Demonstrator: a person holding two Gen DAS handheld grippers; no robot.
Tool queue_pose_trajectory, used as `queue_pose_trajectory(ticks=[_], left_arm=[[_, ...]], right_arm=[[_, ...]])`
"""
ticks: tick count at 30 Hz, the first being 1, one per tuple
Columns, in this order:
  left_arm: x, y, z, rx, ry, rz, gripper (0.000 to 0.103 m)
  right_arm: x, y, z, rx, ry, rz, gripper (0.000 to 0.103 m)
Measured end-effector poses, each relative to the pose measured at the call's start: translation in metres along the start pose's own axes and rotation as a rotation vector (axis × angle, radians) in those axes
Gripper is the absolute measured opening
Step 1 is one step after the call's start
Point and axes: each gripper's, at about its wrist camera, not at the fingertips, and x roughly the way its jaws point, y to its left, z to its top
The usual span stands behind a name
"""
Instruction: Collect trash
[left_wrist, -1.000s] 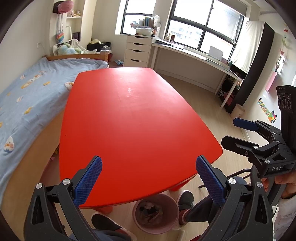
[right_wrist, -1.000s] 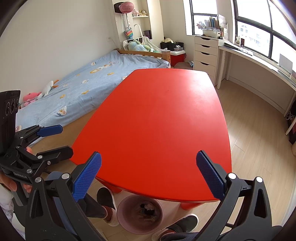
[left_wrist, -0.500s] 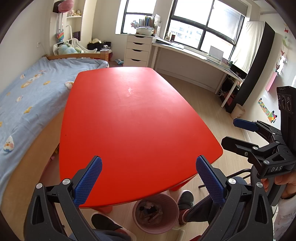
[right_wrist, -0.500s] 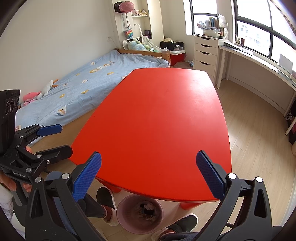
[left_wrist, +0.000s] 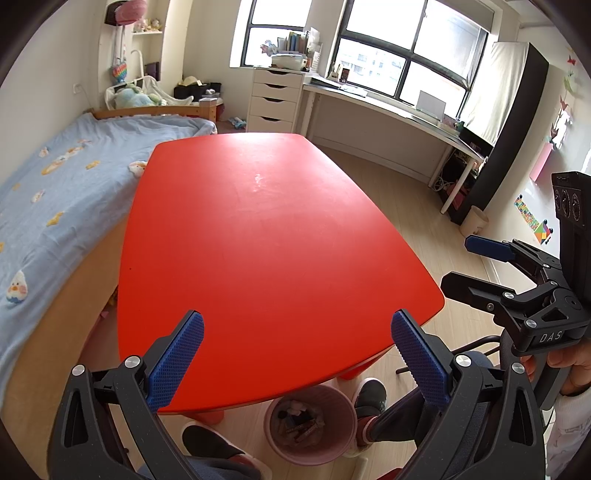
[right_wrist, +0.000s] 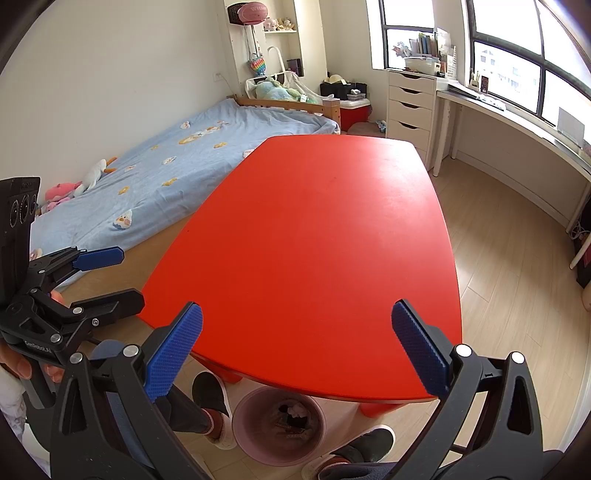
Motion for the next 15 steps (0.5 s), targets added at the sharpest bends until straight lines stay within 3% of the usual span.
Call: queue_pose_trajectory(ticks=[15], left_arm=[[0.0021, -0.0007, -0.0031, 0.008, -0.001, 0.015, 0.097]], right_arm=[[-0.0001, 0.0004, 0.0009, 0.000, 0.001, 0.000, 0.100]])
